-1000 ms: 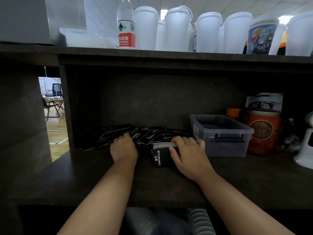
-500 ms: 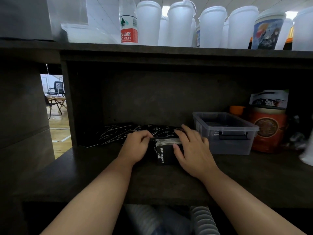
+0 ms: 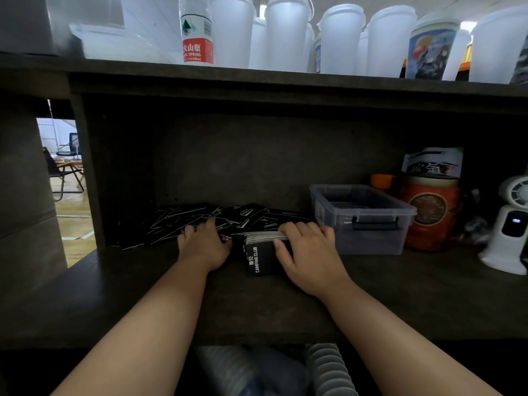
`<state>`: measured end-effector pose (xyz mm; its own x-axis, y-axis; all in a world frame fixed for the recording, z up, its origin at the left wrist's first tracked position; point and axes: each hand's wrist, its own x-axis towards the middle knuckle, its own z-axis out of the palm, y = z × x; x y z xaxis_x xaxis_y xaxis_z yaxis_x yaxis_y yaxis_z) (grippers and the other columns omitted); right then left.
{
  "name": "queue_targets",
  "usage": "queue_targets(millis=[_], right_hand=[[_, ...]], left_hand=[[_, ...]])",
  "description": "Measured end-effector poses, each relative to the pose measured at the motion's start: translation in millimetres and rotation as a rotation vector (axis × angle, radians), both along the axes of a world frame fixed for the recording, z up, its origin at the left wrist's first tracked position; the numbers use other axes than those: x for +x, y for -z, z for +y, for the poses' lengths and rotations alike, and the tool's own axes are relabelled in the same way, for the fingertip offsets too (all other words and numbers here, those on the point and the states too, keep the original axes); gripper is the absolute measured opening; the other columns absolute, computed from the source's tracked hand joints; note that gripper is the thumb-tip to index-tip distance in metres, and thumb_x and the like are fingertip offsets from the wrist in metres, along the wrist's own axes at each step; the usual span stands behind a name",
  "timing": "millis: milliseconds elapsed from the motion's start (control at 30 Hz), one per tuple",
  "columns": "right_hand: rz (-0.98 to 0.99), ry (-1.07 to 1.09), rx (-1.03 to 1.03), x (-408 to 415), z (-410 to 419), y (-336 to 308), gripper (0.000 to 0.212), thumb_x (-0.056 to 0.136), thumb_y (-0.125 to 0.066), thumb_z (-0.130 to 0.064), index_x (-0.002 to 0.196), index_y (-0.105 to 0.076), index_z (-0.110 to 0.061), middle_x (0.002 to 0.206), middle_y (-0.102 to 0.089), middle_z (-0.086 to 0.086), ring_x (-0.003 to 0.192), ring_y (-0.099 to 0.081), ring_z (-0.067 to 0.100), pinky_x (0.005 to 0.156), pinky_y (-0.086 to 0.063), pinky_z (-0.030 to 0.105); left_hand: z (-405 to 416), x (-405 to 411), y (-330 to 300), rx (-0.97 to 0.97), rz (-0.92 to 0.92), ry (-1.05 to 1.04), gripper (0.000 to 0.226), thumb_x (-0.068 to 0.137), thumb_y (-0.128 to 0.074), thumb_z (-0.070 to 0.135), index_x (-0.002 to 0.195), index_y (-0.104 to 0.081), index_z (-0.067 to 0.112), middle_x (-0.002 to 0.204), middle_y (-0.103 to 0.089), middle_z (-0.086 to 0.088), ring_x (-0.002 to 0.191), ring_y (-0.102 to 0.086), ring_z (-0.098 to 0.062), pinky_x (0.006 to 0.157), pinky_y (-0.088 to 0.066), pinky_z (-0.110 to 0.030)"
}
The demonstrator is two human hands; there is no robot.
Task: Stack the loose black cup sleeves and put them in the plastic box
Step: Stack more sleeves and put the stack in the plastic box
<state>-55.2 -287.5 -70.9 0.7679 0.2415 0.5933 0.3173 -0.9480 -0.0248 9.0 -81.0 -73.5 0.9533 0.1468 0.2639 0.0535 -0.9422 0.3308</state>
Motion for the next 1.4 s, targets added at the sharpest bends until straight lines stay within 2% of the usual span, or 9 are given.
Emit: queue_targets(millis=[133,300,467,633,767,867,1100,1233,1400], right_hand=[[0.000,-0.001,0.001,1.1,-0.5,0.4,0.055,0.091,-0.014,-0.056,0.123,-0.050,-0.028,0.114,-0.059,-0.008,0.108,-0.050,0.014,0.097,-0.029,0.039],[-0.008,-0.008,0.016,-0.6,0.4,0.4,0.057,0.090,-0.014,-0.056,0.122,-0.052,-0.027,0.113,-0.060,-0.007,0.107,-0.051,0.015,0.096,-0.030,0.040],[-0.016,-0.015,0.017,-0.6,-0.6,-0.3,0.057,0.090,-0.013,-0.056,0.120,-0.052,-0.028,0.111,-0.060,-0.008,0.105,-0.051,0.014,0.095,-0.030,0.039],[-0.038,-0.019,0.023,0.4,-0.8,0.7,0.058,0.089,-0.013,-0.056,0.118,-0.053,-0.027,0.110,-0.060,-0.007,0.105,-0.052,0.015,0.095,-0.030,0.039],[-0.022,-0.030,0.051,-0.6,-1.4,-0.3,0.056,0.091,-0.016,-0.056,0.130,-0.044,-0.027,0.116,-0.061,-0.006,0.110,-0.051,0.015,0.099,-0.028,0.038],[0.002,-0.066,0.145,-2.8,-2.4,-2.1,0.056,0.097,-0.033,-0.050,0.146,-0.025,-0.023,0.117,-0.062,-0.002,0.113,-0.053,0.015,0.105,-0.026,0.037],[-0.036,-0.067,0.131,-1.6,-2.0,-0.4,0.064,0.093,-0.022,-0.056,0.148,-0.023,-0.023,0.110,-0.064,-0.003,0.107,-0.055,0.015,0.102,-0.030,0.036],[-0.046,-0.056,0.113,0.5,-2.8,0.4,0.070,0.087,-0.012,-0.059,0.147,-0.025,-0.024,0.111,-0.064,-0.003,0.108,-0.055,0.015,0.100,-0.031,0.037],[-0.042,-0.051,0.110,0.4,-2.7,0.6,0.059,0.095,-0.027,-0.053,0.146,-0.027,-0.023,0.115,-0.063,-0.003,0.111,-0.054,0.016,0.102,-0.029,0.038]], left_hand=[[-1.1,-4.5,-1.9,0.105,-0.118,-0.029,0.061,0.091,-0.055,0.046,0.144,-0.038,0.021,0.142,-0.041,-0.008,0.131,-0.030,-0.029,0.106,-0.026,-0.039],[-0.8,-4.0,2.5,-0.023,-0.098,-0.016,0.083,0.091,-0.055,0.042,0.154,-0.006,0.017,0.151,-0.033,-0.010,0.138,-0.021,-0.028,0.111,-0.019,-0.039],[-2.0,-3.2,0.8,0.112,-0.181,-0.033,0.041,0.094,-0.051,0.037,0.132,-0.051,0.022,0.127,-0.060,-0.005,0.125,-0.040,-0.025,0.101,-0.027,-0.037],[1.0,-1.7,1.2,0.140,-0.374,0.067,0.027,0.097,-0.047,0.018,0.116,-0.065,0.024,0.111,-0.067,-0.003,0.107,-0.054,-0.024,0.090,-0.034,-0.035],[-9.1,-12.8,-10.2,-0.115,-0.746,0.216,0.022,0.096,-0.046,0.004,0.108,-0.063,0.012,0.099,-0.061,-0.007,0.090,-0.055,-0.023,0.082,-0.038,-0.033],[-12.0,-21.9,-14.1,-0.342,-0.834,0.241,0.018,0.099,-0.044,0.010,0.108,-0.060,0.008,0.099,-0.058,-0.004,0.087,-0.054,-0.017,0.077,-0.040,-0.027],[5.6,-17.6,-9.9,-0.674,-0.625,0.029,0.031,0.092,-0.057,0.015,0.122,-0.051,0.015,0.085,-0.061,0.003,0.076,-0.061,-0.015,0.064,-0.043,-0.026],[2.5,-15.7,-6.2,-0.639,-0.525,0.155,0.052,0.092,-0.055,0.009,0.139,-0.039,0.022,0.091,-0.064,0.002,0.079,-0.060,-0.012,0.071,-0.042,-0.024],[3.2,-14.2,-5.1,-0.547,-0.567,0.187,0.034,0.093,-0.055,0.012,0.123,-0.060,0.027,0.089,-0.065,0.001,0.078,-0.060,-0.014,0.074,-0.048,-0.029]])
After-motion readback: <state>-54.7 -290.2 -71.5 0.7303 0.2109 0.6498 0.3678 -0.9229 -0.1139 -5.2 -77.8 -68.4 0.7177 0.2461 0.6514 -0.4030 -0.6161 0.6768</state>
